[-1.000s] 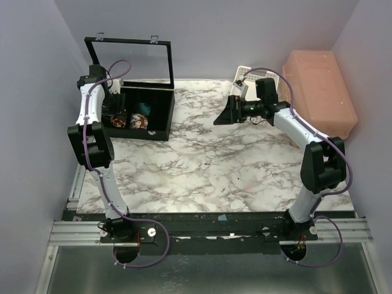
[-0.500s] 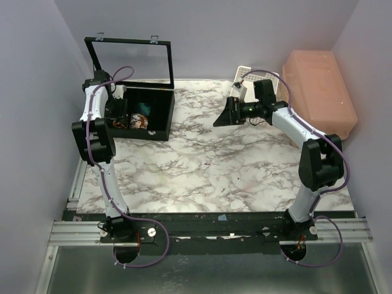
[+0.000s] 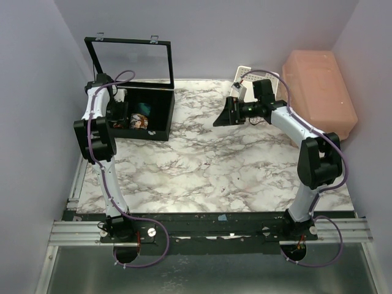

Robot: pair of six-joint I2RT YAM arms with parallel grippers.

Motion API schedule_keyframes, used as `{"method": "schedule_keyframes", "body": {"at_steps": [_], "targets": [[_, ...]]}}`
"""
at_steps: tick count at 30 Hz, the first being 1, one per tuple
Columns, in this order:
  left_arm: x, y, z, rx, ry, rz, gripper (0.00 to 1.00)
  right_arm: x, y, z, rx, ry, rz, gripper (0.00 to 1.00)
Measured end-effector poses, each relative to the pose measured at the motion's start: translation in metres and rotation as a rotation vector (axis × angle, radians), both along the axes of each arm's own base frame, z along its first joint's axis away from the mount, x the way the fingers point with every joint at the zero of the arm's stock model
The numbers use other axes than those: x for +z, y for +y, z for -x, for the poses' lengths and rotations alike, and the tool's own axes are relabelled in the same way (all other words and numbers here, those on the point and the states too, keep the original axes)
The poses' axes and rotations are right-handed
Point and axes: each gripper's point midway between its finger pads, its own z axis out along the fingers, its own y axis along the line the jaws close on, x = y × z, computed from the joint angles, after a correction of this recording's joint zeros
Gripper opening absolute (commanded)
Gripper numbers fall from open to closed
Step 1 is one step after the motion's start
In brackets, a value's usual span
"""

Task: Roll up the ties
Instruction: Place the tie in the storage box.

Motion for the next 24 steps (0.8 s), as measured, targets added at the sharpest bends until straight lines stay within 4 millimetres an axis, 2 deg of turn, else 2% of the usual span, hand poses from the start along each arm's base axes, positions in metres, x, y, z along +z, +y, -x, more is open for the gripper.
{"method": "schedule_keyframes", "body": {"at_steps": [2, 7, 13, 15, 20, 24], "targets": [[-0.005, 0.001, 0.002, 0.005, 0.010, -0.004, 0.39, -0.002, 0.000, -0.001, -0.001, 0.004, 0.002, 1.00], [-0.007, 0.002, 0.003, 0.009, 0.014, -0.022, 0.53, -0.002, 0.001, -0.004, -0.002, 0.004, 0.002, 1.00], [-0.007, 0.003, 0.003, 0.008, 0.018, -0.034, 0.62, 0.000, 0.002, -0.006, -0.002, -0.003, 0.000, 1.00], [-0.007, 0.003, 0.003, 0.008, 0.018, -0.038, 0.68, 0.000, 0.002, -0.006, -0.002, -0.003, 0.000, 1.00], [-0.005, 0.004, 0.002, 0.009, 0.013, -0.041, 0.71, -0.001, 0.002, -0.006, -0.002, -0.001, 0.001, 1.00], [0.004, 0.005, -0.004, 0.008, -0.013, -0.047, 0.73, -0.001, 0.002, -0.006, -0.002, -0.001, 0.001, 1.00]]}}
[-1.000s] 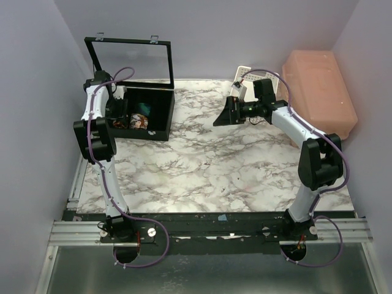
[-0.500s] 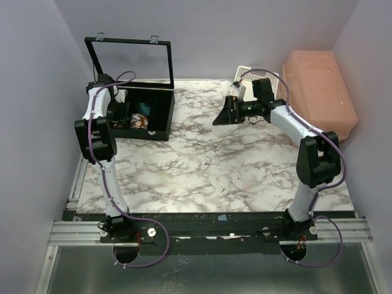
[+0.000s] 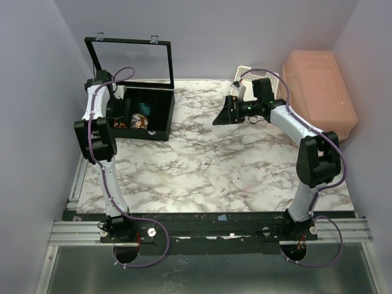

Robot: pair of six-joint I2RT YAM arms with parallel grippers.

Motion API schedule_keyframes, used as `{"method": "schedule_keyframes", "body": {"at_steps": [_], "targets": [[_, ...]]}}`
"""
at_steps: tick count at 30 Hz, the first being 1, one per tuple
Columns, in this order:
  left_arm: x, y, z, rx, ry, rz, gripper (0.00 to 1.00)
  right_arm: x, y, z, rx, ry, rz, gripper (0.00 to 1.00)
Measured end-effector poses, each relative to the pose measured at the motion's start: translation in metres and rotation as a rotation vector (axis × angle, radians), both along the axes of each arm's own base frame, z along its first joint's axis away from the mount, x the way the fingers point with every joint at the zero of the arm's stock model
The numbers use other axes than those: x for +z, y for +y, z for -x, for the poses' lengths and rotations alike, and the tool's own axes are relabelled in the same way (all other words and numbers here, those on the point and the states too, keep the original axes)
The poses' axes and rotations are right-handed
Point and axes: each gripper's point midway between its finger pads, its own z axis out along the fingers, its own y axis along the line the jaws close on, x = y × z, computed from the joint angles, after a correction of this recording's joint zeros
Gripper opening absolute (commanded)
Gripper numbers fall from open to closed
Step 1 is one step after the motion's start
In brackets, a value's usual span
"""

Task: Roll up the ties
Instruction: Place the tie in the storage box, then reset both arms

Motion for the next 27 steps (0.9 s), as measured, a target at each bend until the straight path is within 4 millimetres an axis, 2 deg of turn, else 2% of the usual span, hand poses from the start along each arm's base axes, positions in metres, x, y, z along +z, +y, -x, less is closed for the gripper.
{"method": "schedule_keyframes", "body": {"at_steps": [2, 7, 12, 18, 27], "targets": [[0.006, -0.001, -0.005, -0.008, -0.019, -0.005, 0.82, 0.000, 0.000, 0.000, 0.000, 0.000, 0.000, 1.00], [0.015, -0.001, -0.009, -0.018, -0.045, -0.012, 0.84, -0.001, 0.000, 0.000, 0.000, 0.003, 0.001, 1.00], [0.019, -0.002, -0.010, -0.028, -0.051, -0.019, 0.77, -0.002, 0.000, 0.000, 0.000, 0.005, 0.001, 1.00], [0.034, 0.000, -0.015, -0.046, -0.109, -0.036, 0.67, -0.002, 0.000, 0.000, 0.000, 0.005, 0.001, 1.00], [0.031, 0.002, -0.022, -0.083, -0.133, -0.044, 0.70, -0.003, 0.000, 0.001, 0.004, 0.007, 0.006, 1.00]]}}
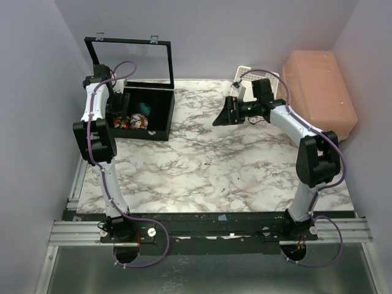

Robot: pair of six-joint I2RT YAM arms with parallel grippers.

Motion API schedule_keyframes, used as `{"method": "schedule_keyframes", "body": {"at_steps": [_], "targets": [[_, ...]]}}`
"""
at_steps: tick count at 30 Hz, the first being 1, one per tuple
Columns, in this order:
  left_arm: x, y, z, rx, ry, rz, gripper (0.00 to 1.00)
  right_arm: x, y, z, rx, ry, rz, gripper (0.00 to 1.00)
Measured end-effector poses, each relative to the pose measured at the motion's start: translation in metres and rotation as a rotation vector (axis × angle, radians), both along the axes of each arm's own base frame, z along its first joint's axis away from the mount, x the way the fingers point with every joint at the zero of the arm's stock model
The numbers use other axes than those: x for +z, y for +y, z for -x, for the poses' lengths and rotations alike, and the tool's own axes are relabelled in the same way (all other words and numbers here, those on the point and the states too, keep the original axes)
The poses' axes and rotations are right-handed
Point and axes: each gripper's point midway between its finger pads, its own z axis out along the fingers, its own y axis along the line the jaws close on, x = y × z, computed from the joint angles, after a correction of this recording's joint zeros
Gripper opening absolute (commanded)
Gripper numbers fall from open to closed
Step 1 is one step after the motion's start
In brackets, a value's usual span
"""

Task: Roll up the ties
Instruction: Reset both arms

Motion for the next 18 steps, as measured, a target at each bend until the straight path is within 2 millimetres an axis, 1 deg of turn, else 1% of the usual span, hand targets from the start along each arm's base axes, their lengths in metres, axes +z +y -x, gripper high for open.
{"method": "schedule_keyframes", "body": {"at_steps": [3, 5, 9, 13, 16, 18], "targets": [[-0.003, -0.001, -0.001, -0.007, 0.001, 0.014, 0.68, -0.001, 0.000, 0.000, 0.000, 0.002, 0.002, 1.00], [-0.005, -0.001, 0.000, -0.011, 0.003, 0.024, 0.69, -0.001, -0.001, 0.001, 0.001, 0.002, 0.003, 1.00], [-0.010, -0.002, 0.000, -0.016, 0.007, 0.046, 0.79, -0.001, -0.001, 0.001, 0.003, 0.001, 0.005, 1.00], [-0.012, -0.002, 0.001, -0.016, 0.012, 0.066, 0.86, -0.002, -0.001, 0.001, 0.005, -0.002, 0.008, 1.00], [-0.008, -0.004, 0.000, -0.014, 0.000, 0.076, 0.90, -0.003, -0.003, 0.001, 0.005, 0.000, 0.015, 1.00], [-0.001, -0.005, -0.002, -0.012, -0.019, 0.077, 0.91, -0.005, -0.006, 0.001, -0.001, 0.001, 0.022, 1.00]]}}
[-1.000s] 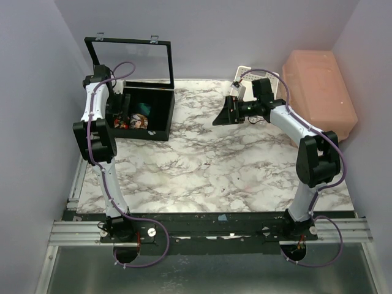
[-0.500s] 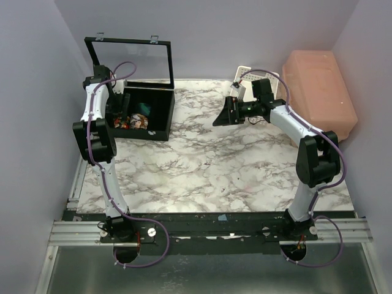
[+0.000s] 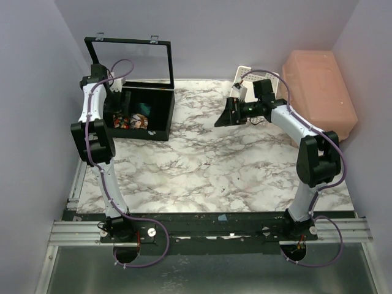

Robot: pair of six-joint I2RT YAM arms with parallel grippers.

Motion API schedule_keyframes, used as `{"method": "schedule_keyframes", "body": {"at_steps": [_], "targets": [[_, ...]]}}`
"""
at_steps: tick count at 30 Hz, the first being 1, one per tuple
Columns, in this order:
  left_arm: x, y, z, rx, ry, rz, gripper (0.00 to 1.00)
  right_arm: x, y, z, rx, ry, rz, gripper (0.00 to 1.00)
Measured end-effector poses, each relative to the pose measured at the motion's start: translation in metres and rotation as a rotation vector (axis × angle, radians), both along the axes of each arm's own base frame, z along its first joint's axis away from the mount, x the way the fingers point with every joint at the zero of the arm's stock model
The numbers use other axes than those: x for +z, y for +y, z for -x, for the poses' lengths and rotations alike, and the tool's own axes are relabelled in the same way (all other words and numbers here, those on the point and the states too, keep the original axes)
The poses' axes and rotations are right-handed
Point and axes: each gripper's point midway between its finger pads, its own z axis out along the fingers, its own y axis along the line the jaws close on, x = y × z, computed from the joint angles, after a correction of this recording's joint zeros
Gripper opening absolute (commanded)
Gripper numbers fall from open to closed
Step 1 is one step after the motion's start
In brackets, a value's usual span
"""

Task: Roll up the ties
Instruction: Reset both arms

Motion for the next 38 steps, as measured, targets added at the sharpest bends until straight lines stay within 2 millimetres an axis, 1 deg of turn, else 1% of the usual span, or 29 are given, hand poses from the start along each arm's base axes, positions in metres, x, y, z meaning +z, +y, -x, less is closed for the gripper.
{"method": "schedule_keyframes", "body": {"at_steps": [1, 2, 4, 6, 7, 8, 9, 10, 12, 13, 14, 15, 16, 17, 18, 19, 22, 24, 25, 27, 30, 31, 32, 35, 38], "targets": [[0.006, 0.000, -0.001, 0.002, -0.016, -0.002, 0.98, -0.001, -0.002, -0.001, -0.004, -0.002, 0.006, 1.00], [0.011, 0.000, -0.002, 0.004, -0.029, -0.005, 0.98, -0.002, -0.005, -0.002, -0.008, -0.004, 0.012, 1.00], [0.033, 0.001, -0.003, 0.011, -0.079, -0.012, 0.99, -0.003, -0.013, -0.006, -0.023, -0.013, 0.029, 1.00], [0.057, 0.001, -0.004, 0.015, -0.137, -0.022, 0.99, -0.001, -0.024, -0.014, -0.047, -0.032, 0.052, 1.00], [0.075, 0.001, -0.005, 0.016, -0.180, -0.029, 0.99, 0.002, -0.030, -0.020, -0.062, -0.047, 0.063, 1.00], [0.086, 0.000, -0.005, 0.017, -0.209, -0.032, 0.99, 0.007, -0.038, -0.028, -0.081, -0.073, 0.076, 1.00], [0.106, 0.000, -0.005, 0.016, -0.256, -0.039, 0.98, 0.011, -0.047, -0.035, -0.100, -0.097, 0.088, 1.00], [0.119, -0.001, -0.005, 0.017, -0.292, -0.044, 0.99, 0.015, -0.054, -0.041, -0.118, -0.118, 0.099, 1.00], [0.157, -0.006, -0.005, 0.012, -0.387, -0.051, 0.99, 0.025, -0.074, -0.055, -0.164, -0.173, 0.133, 1.00], [0.170, -0.008, -0.004, 0.009, -0.420, -0.053, 0.99, 0.032, -0.086, -0.061, -0.192, -0.204, 0.156, 1.00], [0.190, -0.012, -0.004, 0.004, -0.472, -0.052, 0.98, 0.038, -0.096, -0.065, -0.216, -0.231, 0.176, 1.00], [0.199, -0.015, -0.004, 0.001, -0.498, -0.053, 0.99, 0.044, -0.106, -0.068, -0.242, -0.256, 0.196, 1.00], [0.214, -0.020, -0.002, -0.007, -0.537, -0.053, 0.99, 0.050, -0.117, -0.071, -0.270, -0.282, 0.217, 1.00], [0.223, -0.025, -0.001, -0.016, -0.561, -0.054, 0.99, 0.056, -0.127, -0.073, -0.294, -0.307, 0.237, 1.00], [0.234, -0.035, 0.001, -0.032, -0.589, -0.053, 0.98, 0.062, -0.138, -0.074, -0.321, -0.330, 0.260, 1.00], [0.240, -0.043, 0.003, -0.047, -0.606, -0.049, 0.99, 0.069, -0.147, -0.075, -0.348, -0.355, 0.283, 1.00], [0.247, -0.070, 0.009, -0.096, -0.634, -0.033, 0.98, 0.082, -0.169, -0.068, -0.425, -0.408, 0.345, 1.00], [0.245, -0.090, 0.015, -0.134, -0.634, -0.018, 0.99, 0.083, -0.179, -0.059, -0.471, -0.419, 0.381, 1.00], [0.240, -0.100, 0.020, -0.154, -0.623, -0.009, 0.98, 0.081, -0.184, -0.054, -0.491, -0.421, 0.400, 1.00], [0.233, -0.122, 0.029, -0.194, -0.612, 0.013, 0.99, 0.072, -0.192, -0.041, -0.522, -0.418, 0.434, 1.00], [0.221, -0.144, 0.042, -0.231, -0.589, 0.043, 0.98, 0.049, -0.200, -0.021, -0.542, -0.385, 0.477, 1.00], [0.214, -0.153, 0.051, -0.244, -0.569, 0.064, 0.98, 0.041, -0.200, -0.015, -0.540, -0.371, 0.485, 1.00], [0.208, -0.159, 0.059, -0.252, -0.553, 0.087, 0.98, 0.034, -0.201, -0.009, -0.538, -0.356, 0.492, 1.00], [0.195, -0.162, 0.073, -0.239, -0.526, 0.119, 0.99, 0.017, -0.201, 0.007, -0.532, -0.329, 0.502, 1.00], [0.183, -0.161, 0.083, -0.216, -0.499, 0.136, 0.98, 0.013, -0.199, 0.017, -0.525, -0.324, 0.494, 1.00]]}}
